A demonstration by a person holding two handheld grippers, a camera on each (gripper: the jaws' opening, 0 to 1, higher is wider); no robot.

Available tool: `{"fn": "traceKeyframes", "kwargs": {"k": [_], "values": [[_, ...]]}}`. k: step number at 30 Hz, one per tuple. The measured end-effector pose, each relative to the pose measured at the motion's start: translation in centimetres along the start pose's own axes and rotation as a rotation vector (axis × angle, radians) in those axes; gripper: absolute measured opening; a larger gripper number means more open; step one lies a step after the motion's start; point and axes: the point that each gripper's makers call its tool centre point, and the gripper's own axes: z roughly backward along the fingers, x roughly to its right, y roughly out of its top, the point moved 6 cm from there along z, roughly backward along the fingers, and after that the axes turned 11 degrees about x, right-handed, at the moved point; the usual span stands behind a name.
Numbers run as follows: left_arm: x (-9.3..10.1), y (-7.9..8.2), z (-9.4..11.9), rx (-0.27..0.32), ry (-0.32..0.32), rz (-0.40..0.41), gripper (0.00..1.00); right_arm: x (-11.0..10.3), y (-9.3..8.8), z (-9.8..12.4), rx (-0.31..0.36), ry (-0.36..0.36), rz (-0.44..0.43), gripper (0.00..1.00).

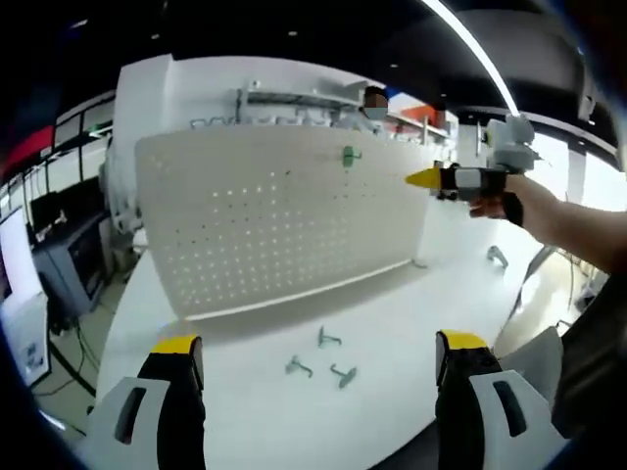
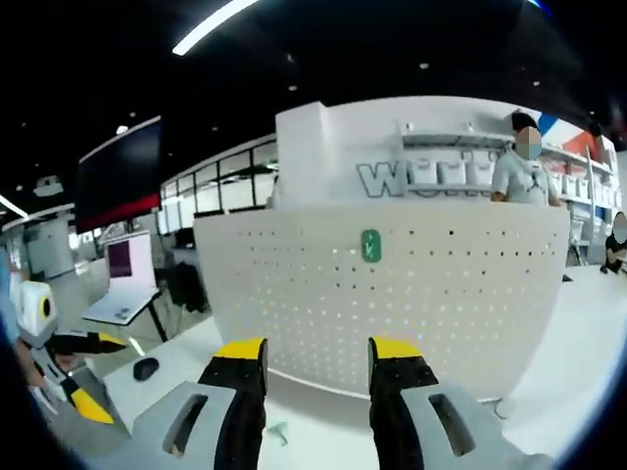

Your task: Insert the hook assembly into the mounting plate slot until the hook locks in place.

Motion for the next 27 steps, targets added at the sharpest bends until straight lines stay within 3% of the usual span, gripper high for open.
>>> {"fn": "traceKeyframes", "kwargs": {"k": [11, 13, 20, 27], "values": [[0.2, -0.8, 0.0, -0.022, -0.015, 0.011, 1.00, -1.8, -2.7, 3.7, -0.077, 0.049, -0.016, 0.40], [0.3, -0.9, 0.0, -0.023, -0.020, 0.026, 1.00, -2.1, -2.4, 4.4, -0.072, 0.054, -0.019, 0.40], [0.2, -1.7, -0.3, -0.042, -0.027, 0.044, 1.00, -2.5, -2.2, 5.3, -0.072, 0.067, -0.010, 0.40], [0.2, -2.1, -0.3, -0.045, -0.025, 0.071, 1.00, -3.2, -4.0, 6.3, -0.120, 0.085, -0.021, 0.40]]}}
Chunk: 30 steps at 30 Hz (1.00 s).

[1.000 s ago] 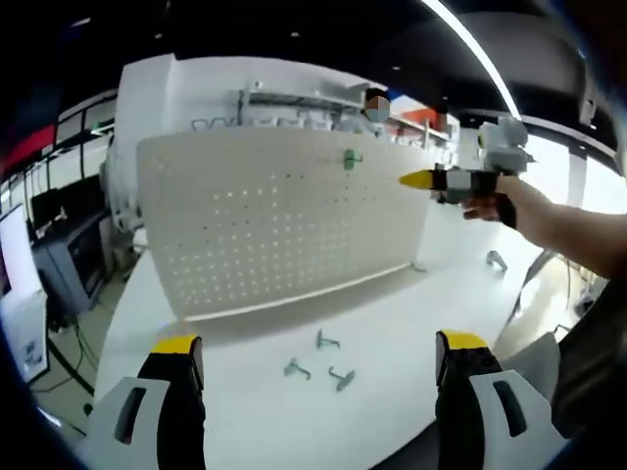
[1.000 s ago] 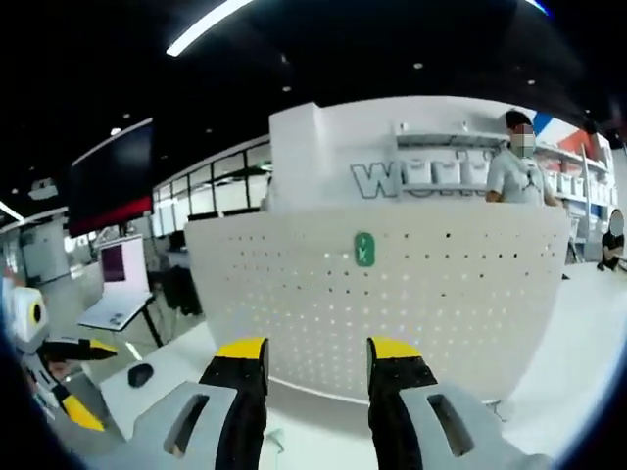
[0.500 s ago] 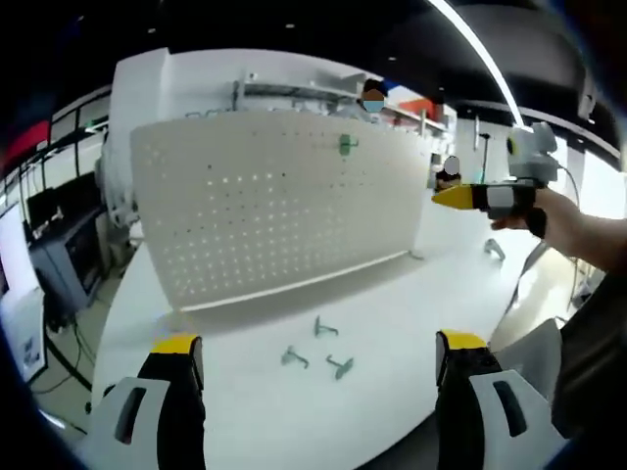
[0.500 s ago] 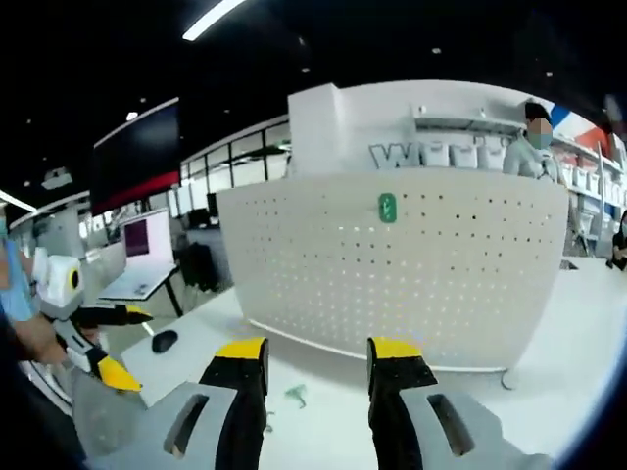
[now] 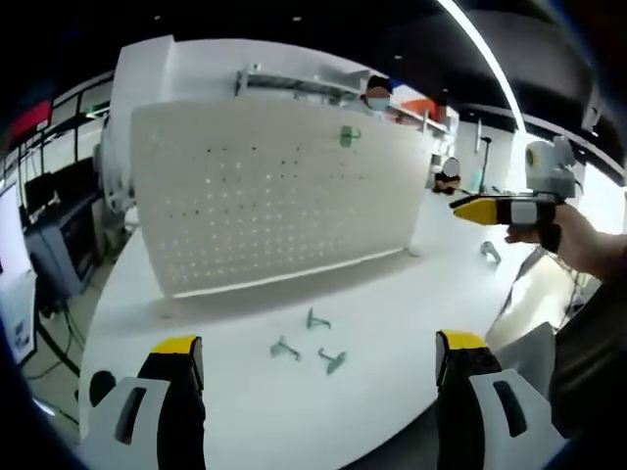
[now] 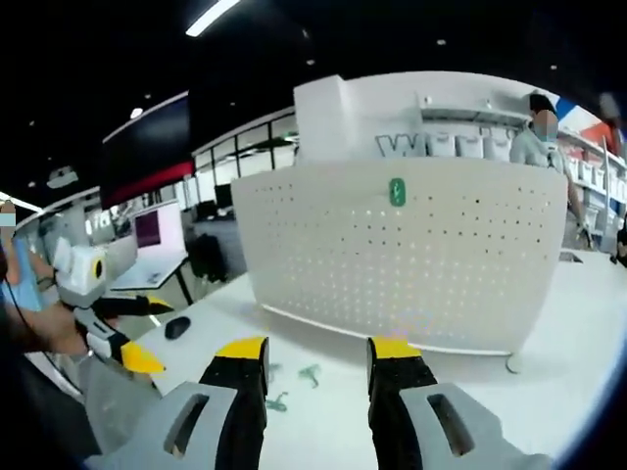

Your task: Insert the hook assembly into the mounting plate slot until the hook locks in place.

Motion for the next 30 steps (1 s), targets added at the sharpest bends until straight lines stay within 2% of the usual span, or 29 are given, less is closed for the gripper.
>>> {"fn": "traceKeyframes", "kwargs": {"k": [7, 13, 20, 24, 30], "values": [[-0.2, -0.8, -0.2, -0.027, -0.011, 0.014, 0.99, -1.5, -2.6, 1.2, -0.066, 0.035, -0.035, 0.39], [-0.2, -0.9, -0.5, -0.019, -0.024, 0.054, 0.97, -2.8, -4.5, 2.1, -0.113, 0.065, -0.050, 0.39], [-0.6, -1.6, -0.8, -0.039, -0.016, 0.022, 0.97, -3.9, -6.3, 3.2, -0.172, 0.095, -0.057, 0.39], [-0.9, -2.3, -0.9, -0.046, -0.012, -0.010, 0.96, -4.5, -6.6, 4.0, -0.170, 0.098, -0.033, 0.34], [-1.8, -3.5, -1.0, -0.071, -0.019, -0.035, 0.90, -4.9, -7.4, 4.6, -0.193, 0.110, -0.035, 0.33]]}}
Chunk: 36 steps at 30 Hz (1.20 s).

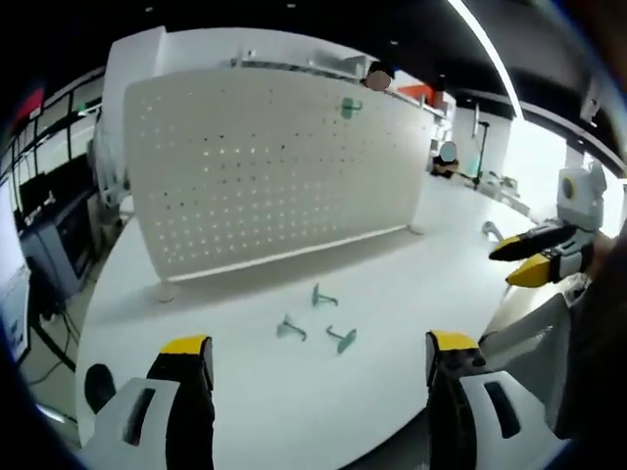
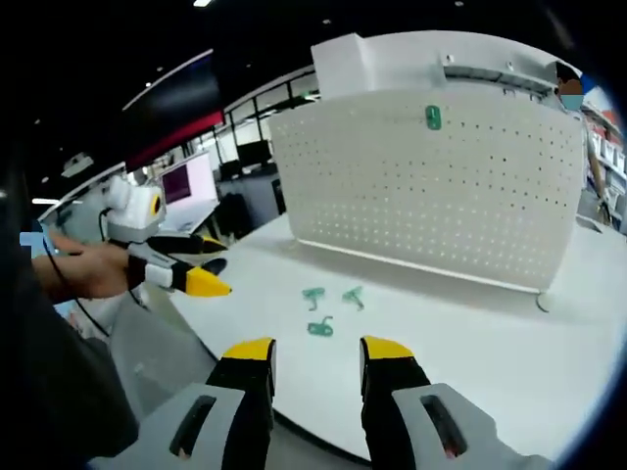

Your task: Insert the hook assembly into the mounting plate slot until the hook locks in place.

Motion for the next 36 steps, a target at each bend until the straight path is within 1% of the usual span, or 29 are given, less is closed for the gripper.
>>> {"fn": "traceKeyframes", "kwargs": {"k": [5, 8, 11, 12, 14, 15, 18, 21, 23, 24, 27, 30, 31, 33, 35, 36], "values": [[-0.8, -1.1, -0.8, -0.043, -0.013, -0.017, 0.89, 0.3, -0.9, 0.0, -0.033, 0.002, -0.014, 0.33], [-1.4, -1.5, -1.5, -0.046, -0.039, -0.004, 0.88, 0.4, -0.9, -0.2, -0.041, 0.002, -0.015, 0.33], [-2.0, -2.1, -2.1, -0.055, -0.050, -0.023, 0.85, 0.6, -0.9, -0.3, -0.043, 0.001, -0.028, 0.33], [-2.2, -2.5, -2.5, -0.065, -0.062, -0.031, 0.83, 0.7, -0.9, -0.3, -0.043, -0.001, -0.028, 0.33], [-2.4, -3.2, -2.9, -0.110, -0.091, -0.031, 0.79, 1.1, -0.5, -0.3, -0.030, -0.015, -0.009, 0.30], [-2.5, -3.3, -3.2, -0.104, -0.097, -0.037, 0.78, 1.4, -0.1, -0.1, -0.018, -0.024, -0.007, 0.28], [-2.5, -4.0, -4.0, -0.124, -0.122, -0.055, 0.74, 2.2, 0.7, 0.1, 0.006, -0.050, 0.007, 0.27], [-2.3, -4.5, -5.0, -0.142, -0.139, -0.062, 0.71, 2.8, 0.6, 0.1, -0.006, -0.061, 0.016, 0.27], [-2.1, -4.5, -5.6, -0.132, -0.149, -0.063, 0.66, 3.1, 0.5, 0.3, -0.010, -0.073, 0.007, 0.26], [-2.0, -4.6, -5.9, -0.135, -0.160, -0.053, 0.66, 3.1, 0.5, 0.4, -0.009, -0.078, 0.002, 0.26], [-2.0, -5.2, -7.0, -0.155, -0.165, -0.053, 0.66, 3.1, 0.6, 0.4, -0.004, -0.084, 0.003, 0.25], [-2.5, -5.6, -7.8, -0.159, -0.164, -0.052, 0.59, 3.0, 0.4, 0.4, -0.013, -0.083, 0.005, 0.24], [-2.6, -5.6, -7.9, -0.158, -0.159, -0.047, 0.55, 3.0, 0.4, 0.4, -0.015, -0.084, 0.004, 0.24], [-3.1, -5.3, -8.4, -0.126, -0.133, -0.029, 0.50, 2.9, 0.3, 0.4, -0.018, -0.086, -0.009, 0.24], [-3.4, -5.4, -8.8, -0.121, -0.122, -0.033, 0.46, 3.0, 0.2, 0.4, -0.020, -0.090, -0.010, 0.24], [-3.6, -5.6, -9.1, -0.128, -0.116, -0.042, 0.45, 3.0, 0.1, 0.4, -0.024, -0.090, -0.012, 0.23]]}}
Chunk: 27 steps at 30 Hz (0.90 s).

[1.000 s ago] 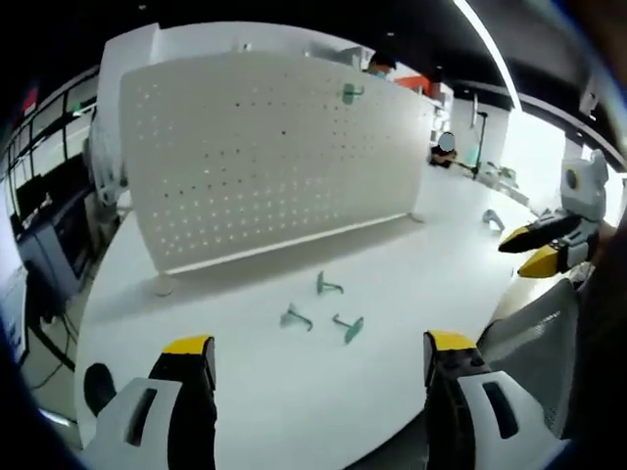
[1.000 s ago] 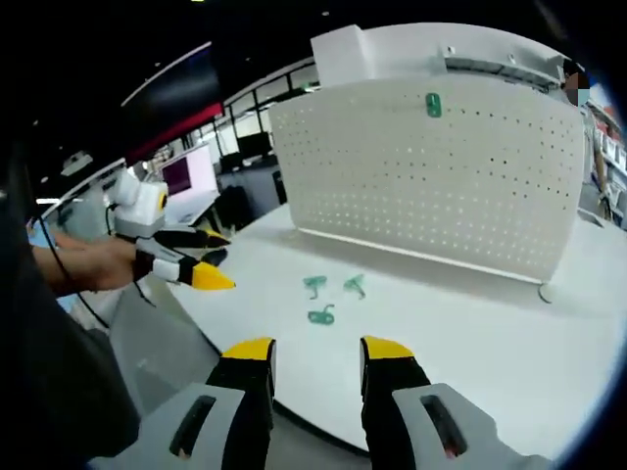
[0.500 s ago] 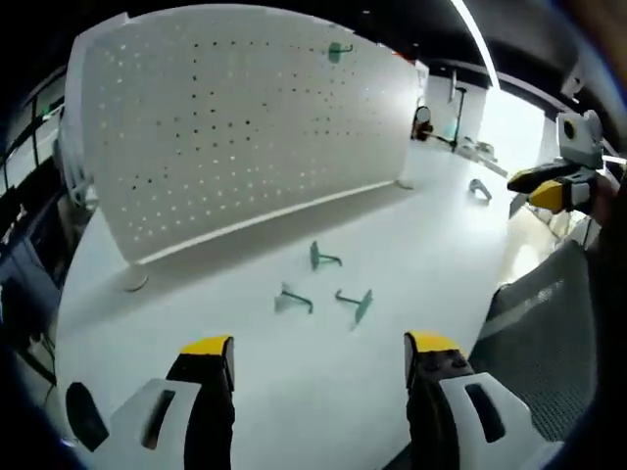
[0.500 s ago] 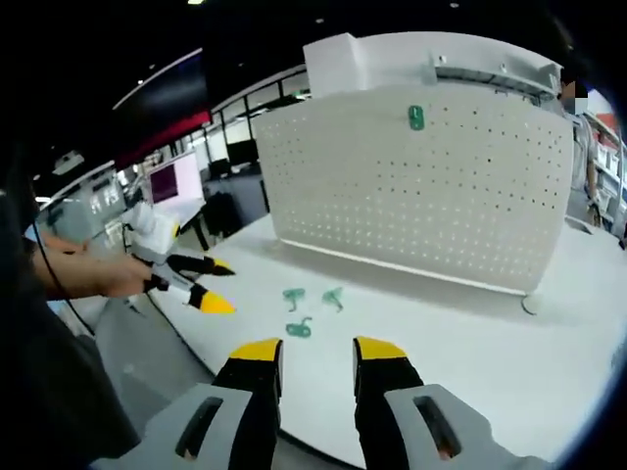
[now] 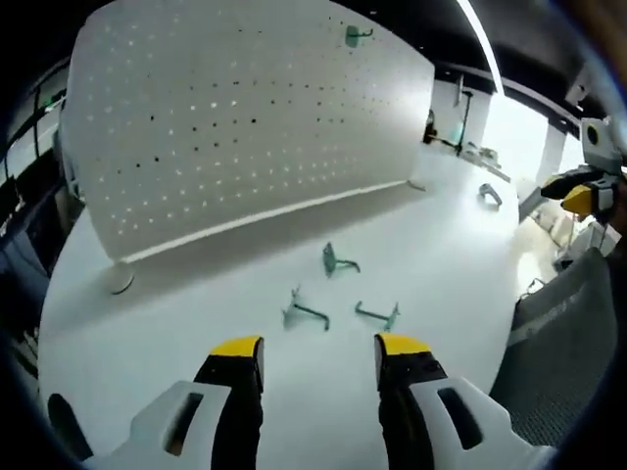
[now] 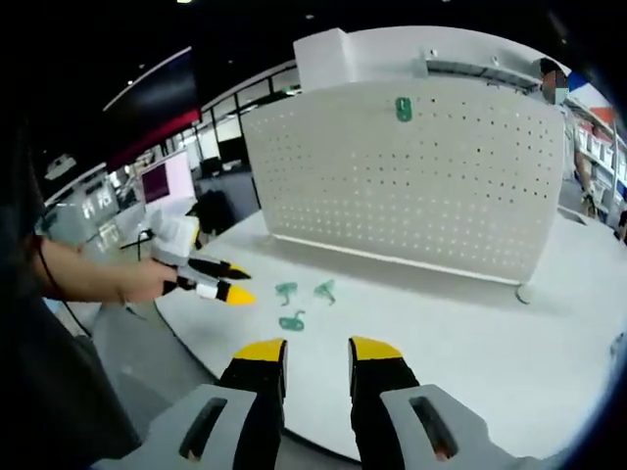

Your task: Insert the hook assembly into the mounting plate slot until the hook locks in place.

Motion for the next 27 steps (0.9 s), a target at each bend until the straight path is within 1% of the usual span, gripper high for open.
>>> {"fn": "traceKeyframes", "kwargs": {"k": [3, 5, 8, 13, 20, 26, 27], "values": [[-0.4, -0.6, -0.8, -0.020, 0.001, -0.015, 0.41, 0.3, -0.3, -0.1, -0.012, -0.006, -0.005, 0.23], [-0.5, -0.9, -1.3, -0.035, -0.004, -0.013, 0.41, 0.5, -0.3, -0.1, -0.016, -0.010, -0.010, 0.23], [-0.4, -0.9, -1.9, -0.033, -0.002, -0.010, 0.40, 0.8, -0.3, -0.2, -0.015, -0.020, -0.006, 0.23], [-0.6, -1.1, -3.0, -0.043, 0.004, -0.016, 0.35, 1.2, -0.4, -0.7, -0.022, -0.021, -0.014, 0.23], [-1.9, -1.4, -4.2, -0.065, 0.034, -0.046, 0.33, 1.4, -0.7, -1.1, -0.027, -0.022, -0.036, 0.23], [-2.4, -1.8, -5.1, -0.080, 0.044, -0.083, 0.25, 2.1, -0.7, -1.4, -0.034, -0.025, -0.034, 0.23], [-2.5, -1.8, -5.1, -0.082, 0.048, -0.099, 0.23, 2.3, -0.6, -1.5, -0.035, -0.028, -0.037, 0.23]]}}
